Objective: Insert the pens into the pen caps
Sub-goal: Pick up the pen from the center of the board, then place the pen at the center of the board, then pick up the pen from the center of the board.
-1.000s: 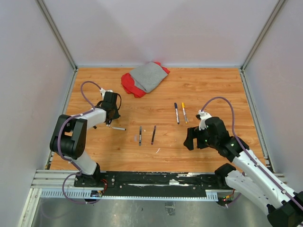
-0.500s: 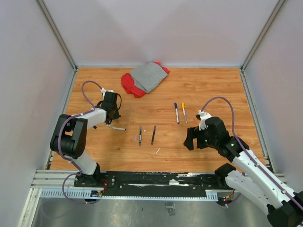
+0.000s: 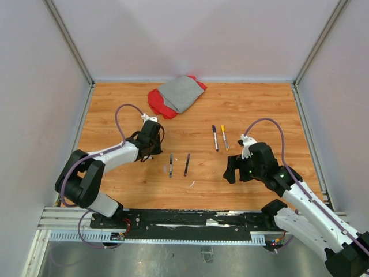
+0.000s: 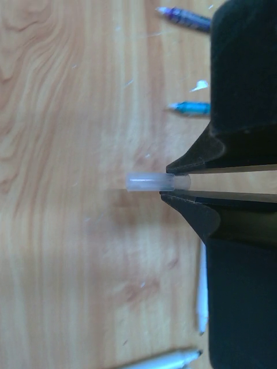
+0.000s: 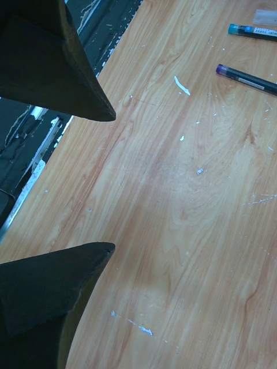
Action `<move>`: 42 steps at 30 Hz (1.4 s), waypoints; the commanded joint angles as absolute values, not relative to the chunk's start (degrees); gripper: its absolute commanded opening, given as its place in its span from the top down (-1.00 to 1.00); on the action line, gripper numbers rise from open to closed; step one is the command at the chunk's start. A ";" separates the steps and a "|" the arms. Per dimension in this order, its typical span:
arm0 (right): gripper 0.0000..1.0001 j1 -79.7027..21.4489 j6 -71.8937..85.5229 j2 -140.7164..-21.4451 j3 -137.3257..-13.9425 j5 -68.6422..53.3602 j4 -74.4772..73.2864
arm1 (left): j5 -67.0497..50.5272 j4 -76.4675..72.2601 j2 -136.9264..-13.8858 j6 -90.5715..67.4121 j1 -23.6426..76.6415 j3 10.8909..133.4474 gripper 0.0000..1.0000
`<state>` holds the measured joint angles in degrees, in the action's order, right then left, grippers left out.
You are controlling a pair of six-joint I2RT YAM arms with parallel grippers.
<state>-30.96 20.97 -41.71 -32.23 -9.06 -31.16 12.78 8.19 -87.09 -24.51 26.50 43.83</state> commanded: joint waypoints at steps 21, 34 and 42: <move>-0.72 -29.88 20.81 -40.85 -33.44 -10.22 -30.94 | 16.75 12.54 -79.06 -35.20 38.94 39.60 0.20; -0.72 -29.88 21.20 -42.18 -33.52 -10.12 -30.59 | 15.39 14.28 -72.30 -36.89 40.58 39.14 0.19; -0.70 -30.46 22.03 -44.83 -34.23 -10.84 -30.52 | 20.33 16.19 -75.95 -42.59 48.24 40.46 0.27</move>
<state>-30.98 21.10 -44.66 -32.23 -10.13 -30.72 16.78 14.04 -73.56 -38.98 45.41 39.33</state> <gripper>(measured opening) 0.851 0.380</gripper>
